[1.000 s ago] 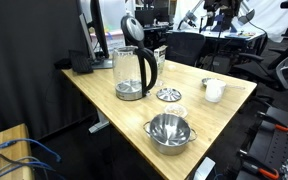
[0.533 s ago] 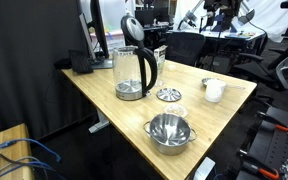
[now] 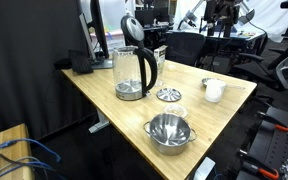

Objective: Pour the contents from the white cup into the glass cup then put the white cup on the table

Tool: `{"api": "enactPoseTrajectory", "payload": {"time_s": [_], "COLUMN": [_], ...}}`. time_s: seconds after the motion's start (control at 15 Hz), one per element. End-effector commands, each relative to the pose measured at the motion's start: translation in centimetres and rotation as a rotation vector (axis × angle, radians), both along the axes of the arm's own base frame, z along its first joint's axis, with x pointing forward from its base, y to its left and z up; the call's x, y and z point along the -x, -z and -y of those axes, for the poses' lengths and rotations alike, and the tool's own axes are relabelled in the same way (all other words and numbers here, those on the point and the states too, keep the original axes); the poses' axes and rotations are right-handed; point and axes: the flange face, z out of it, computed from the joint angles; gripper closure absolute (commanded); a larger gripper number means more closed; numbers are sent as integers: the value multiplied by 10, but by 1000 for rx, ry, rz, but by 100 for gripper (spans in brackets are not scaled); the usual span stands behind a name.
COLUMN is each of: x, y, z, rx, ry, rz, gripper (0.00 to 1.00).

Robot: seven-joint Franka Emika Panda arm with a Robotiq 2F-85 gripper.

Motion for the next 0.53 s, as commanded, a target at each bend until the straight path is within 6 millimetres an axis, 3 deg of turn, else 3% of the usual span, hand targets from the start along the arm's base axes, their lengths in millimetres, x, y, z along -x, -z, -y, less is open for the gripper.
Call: {"api": "enactPoseTrajectory", "payload": {"time_s": [0.0, 0.47], "x": [-1, 21], "y": [18, 77], "z": [7, 24], "rx": [40, 91], "ry": [8, 115], "rz": [-35, -185], "gripper": [0, 0]}}
